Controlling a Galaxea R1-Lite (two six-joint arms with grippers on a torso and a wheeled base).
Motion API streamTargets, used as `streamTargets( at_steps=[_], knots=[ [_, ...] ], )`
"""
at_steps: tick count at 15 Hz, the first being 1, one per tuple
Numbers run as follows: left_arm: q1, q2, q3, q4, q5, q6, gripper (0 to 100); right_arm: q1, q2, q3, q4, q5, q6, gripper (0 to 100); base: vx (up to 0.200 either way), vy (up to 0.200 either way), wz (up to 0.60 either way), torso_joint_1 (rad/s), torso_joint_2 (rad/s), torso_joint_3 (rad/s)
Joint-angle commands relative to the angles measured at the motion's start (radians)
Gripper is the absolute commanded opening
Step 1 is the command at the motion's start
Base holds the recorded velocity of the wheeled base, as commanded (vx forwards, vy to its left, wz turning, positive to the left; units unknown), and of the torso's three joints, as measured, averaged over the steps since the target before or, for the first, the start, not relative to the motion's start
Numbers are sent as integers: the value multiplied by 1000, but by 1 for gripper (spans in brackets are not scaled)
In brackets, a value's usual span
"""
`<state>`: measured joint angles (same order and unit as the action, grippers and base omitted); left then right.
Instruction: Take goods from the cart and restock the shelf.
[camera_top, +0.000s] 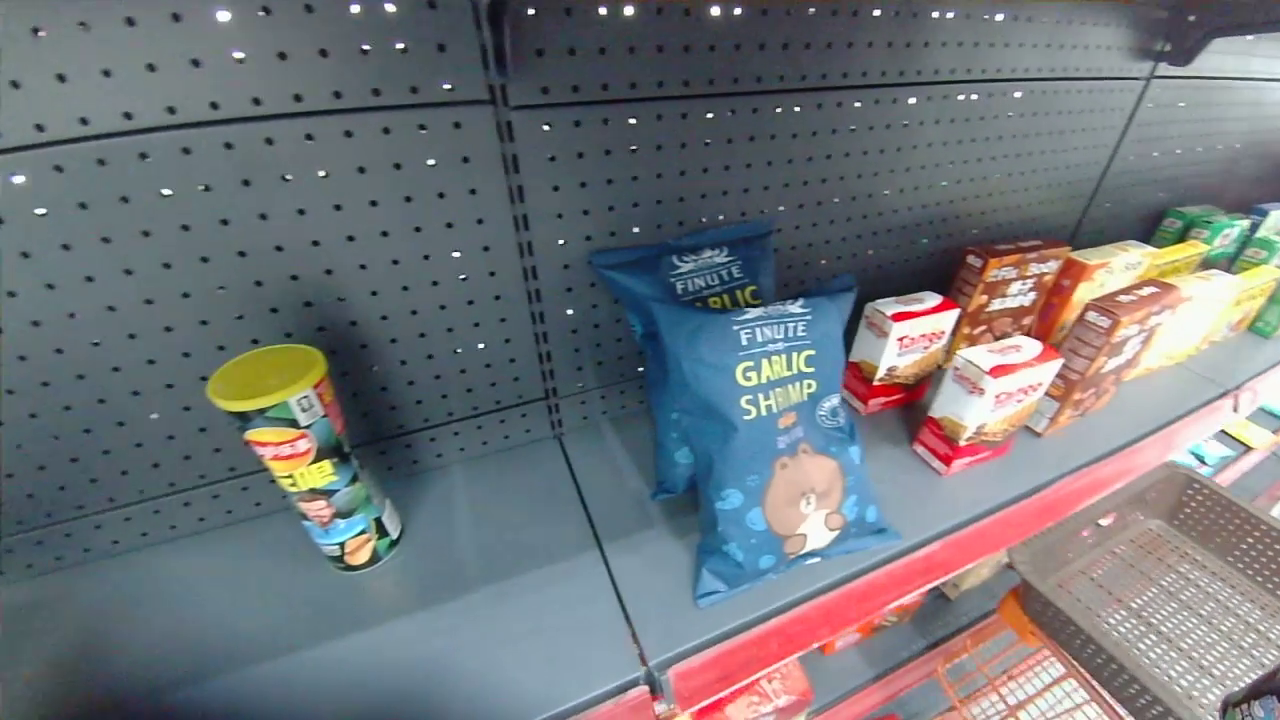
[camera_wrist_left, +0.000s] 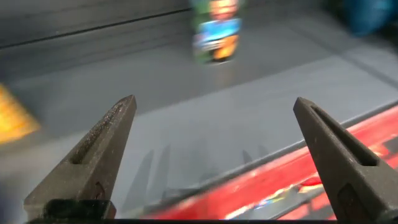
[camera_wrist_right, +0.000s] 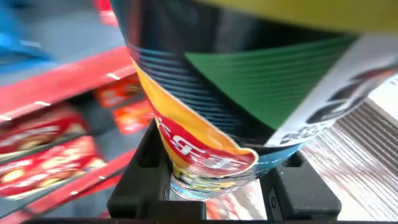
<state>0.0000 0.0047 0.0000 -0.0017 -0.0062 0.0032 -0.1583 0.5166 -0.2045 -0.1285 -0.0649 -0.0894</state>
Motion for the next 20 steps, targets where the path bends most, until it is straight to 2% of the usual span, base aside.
streamTargets(
  at_steps=[1,5,7,9,13,18,19,20],
  knots=[
    [0,1,0,0,0,0,100,0,-7,2,0,0,0,0,0,0,600,2,7,7],
    [0,1,0,0,0,0,100,-3,-7,2,7,0,0,0,0,0,600,4,7,4],
    [0,1,0,0,0,0,100,-6,-9,2,9,11,0,0,0,0,0,0,0,0],
    [0,1,0,0,0,0,100,-4,-32,-12,7,79,0,0,0,0,0,0,0,0],
    [0,1,0,0,0,0,100,37,-81,-21,6,139,2,0,0,0,0,0,0,0],
    [0,1,0,0,0,0,100,174,-194,-21,12,168,2,0,0,0,0,0,0,0],
    [0,0,0,0,0,0,100,243,-231,-12,24,171,0,0,0,0,0,0,0,0],
    [0,0,0,0,0,0,100,272,-254,-7,36,171,-1,0,0,0,0,0,0,0]
  ],
)
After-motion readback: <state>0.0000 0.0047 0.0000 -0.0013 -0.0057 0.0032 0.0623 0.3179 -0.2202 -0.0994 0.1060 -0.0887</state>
